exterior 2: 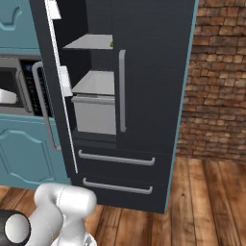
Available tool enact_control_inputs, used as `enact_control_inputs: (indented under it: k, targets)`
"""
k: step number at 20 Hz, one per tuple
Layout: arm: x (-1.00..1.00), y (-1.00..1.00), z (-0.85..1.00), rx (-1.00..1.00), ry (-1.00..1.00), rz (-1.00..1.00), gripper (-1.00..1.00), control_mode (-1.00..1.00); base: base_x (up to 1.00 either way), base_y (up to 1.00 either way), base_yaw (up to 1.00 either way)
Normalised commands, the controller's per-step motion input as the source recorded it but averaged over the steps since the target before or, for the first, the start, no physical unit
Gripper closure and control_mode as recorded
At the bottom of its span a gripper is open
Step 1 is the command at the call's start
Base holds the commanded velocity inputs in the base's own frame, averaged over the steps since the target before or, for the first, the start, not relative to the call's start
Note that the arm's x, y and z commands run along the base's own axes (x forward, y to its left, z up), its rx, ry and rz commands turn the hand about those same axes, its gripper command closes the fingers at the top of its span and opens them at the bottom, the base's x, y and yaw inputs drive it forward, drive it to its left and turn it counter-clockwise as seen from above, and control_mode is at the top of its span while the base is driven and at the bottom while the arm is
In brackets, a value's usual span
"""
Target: Take the lemon wedge from the fridge and place it on the plate with fish on the dining counter.
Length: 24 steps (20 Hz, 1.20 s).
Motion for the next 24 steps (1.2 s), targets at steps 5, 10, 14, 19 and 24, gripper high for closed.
enact_control_inputs:
  k: [5,10,14,19,24]
  targets:
    - [-0.32,-1.0,0.0,0.23,-0.01,0.14,-1.0,-1.0,0.0,0.0,0.0]
    - [0.0,-1.0,0.05,0.29,0.0,0.29,-1.0,-1.0,0.0,0.0,0.0]
    - [0.02,-1.0,0.2,0.29,0.0,0.3,-1.0,-1.0,0.0,0.0,0.0]
    - [0.5,-0.91,0.06,0.22,0.03,0.28,-1.0,-1.0,0.0,0.0,0.0]
    - [1.0,-0.15,0.0,0.05,0.14,0.08,-1.0,-1.0,0.0,0.0,0.0]
